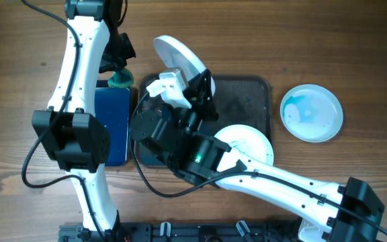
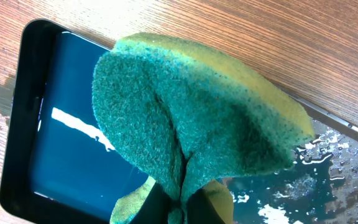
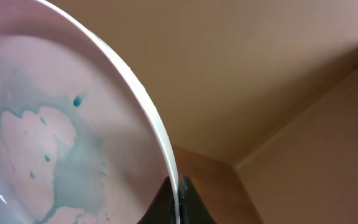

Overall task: Clean dirty plates on tray and stack at the side
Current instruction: 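Lift the scrubbed plate with the right gripper and carry it right, then stack the plate onto the first cleaned plate and release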

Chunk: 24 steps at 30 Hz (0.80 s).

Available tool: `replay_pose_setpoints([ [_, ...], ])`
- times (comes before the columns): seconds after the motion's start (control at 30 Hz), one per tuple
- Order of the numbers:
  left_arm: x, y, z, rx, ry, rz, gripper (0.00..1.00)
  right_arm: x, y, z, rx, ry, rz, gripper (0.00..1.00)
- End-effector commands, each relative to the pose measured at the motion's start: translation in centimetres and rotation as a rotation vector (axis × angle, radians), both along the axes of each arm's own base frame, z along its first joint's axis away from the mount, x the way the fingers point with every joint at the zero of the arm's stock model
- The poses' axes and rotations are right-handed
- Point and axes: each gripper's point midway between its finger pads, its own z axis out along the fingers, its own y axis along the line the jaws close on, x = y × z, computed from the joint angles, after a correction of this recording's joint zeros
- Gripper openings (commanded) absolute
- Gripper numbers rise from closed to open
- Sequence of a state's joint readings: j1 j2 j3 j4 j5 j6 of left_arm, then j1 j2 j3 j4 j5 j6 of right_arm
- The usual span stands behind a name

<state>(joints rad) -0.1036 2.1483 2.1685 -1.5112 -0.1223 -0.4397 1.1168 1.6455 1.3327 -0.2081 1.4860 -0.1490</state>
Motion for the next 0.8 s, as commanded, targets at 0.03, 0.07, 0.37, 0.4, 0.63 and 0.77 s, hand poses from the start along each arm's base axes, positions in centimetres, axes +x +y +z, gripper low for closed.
replay_pose_setpoints([
  [0.03, 0.2, 0.0, 1.9, -0.007, -0.051, 0.003, 0.04, -0.2, -0.7, -0.4, 0.035, 0.006, 0.014, 0.04],
  [0.07, 0.1, 0.0, 1.9, -0.006, -0.049, 0.003, 0.04, 0.0, -0.4, -2.3, 0.041, 0.074, 0.067, 0.04],
  [0.37, 0.1, 0.0, 1.9, -0.006, -0.049, 0.003, 0.04, -1.3, 1.9, -16.2, 0.696, 0.906, 0.292, 0.04],
  [0.4, 0.1, 0.0, 1.9, -0.006, -0.048, 0.003, 0.04, -1.1, 2.0, -16.3, 0.768, 0.948, 0.3, 0.04],
  [0.63, 0.1, 0.0, 1.9, -0.006, -0.048, 0.003, 0.04, 3.0, -7.5, -9.3, 1.255, 0.898, 0.284, 0.04],
  [0.77, 0.1, 0.0, 1.9, -0.006, -0.048, 0.003, 0.04, 1.9, -18.4, -8.3, 1.356, 0.77, 0.004, 0.04],
])
